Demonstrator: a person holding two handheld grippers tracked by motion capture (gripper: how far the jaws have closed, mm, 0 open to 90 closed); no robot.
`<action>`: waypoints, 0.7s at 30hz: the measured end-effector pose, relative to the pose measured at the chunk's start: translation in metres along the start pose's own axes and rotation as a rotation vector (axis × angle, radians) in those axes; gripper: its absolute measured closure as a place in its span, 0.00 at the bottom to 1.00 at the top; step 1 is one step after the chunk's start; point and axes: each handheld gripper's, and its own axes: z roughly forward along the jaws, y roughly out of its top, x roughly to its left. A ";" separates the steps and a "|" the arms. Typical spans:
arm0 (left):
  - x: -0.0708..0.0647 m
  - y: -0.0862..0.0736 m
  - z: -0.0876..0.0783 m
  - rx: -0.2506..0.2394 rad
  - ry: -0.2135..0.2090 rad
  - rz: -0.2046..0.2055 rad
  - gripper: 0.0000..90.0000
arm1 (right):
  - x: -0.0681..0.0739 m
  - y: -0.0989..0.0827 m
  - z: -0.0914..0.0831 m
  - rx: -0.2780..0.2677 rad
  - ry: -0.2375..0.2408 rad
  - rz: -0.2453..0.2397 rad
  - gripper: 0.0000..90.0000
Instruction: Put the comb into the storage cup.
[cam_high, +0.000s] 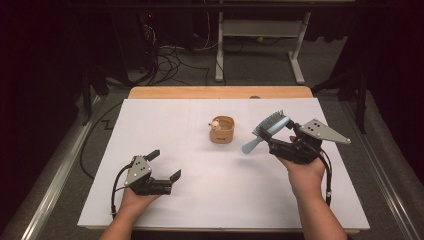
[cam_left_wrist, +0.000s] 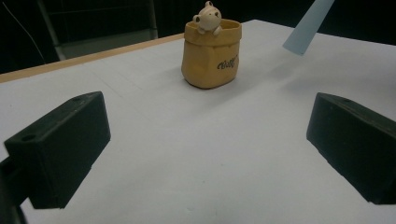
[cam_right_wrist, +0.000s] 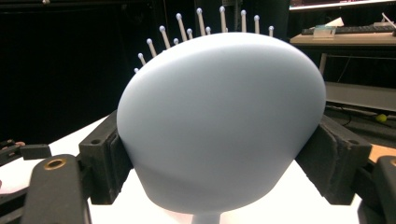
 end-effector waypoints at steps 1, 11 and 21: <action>0.000 0.000 0.000 0.002 0.000 -0.001 0.00 | 0.000 0.001 0.001 -0.002 -0.001 -0.002 0.24; 0.000 0.000 0.000 0.001 0.000 -0.007 0.00 | 0.001 0.010 0.006 -0.016 -0.001 -0.008 0.24; 0.001 0.000 -0.001 -0.007 -0.004 -0.011 0.00 | 0.004 0.021 0.012 -0.035 0.001 -0.019 0.24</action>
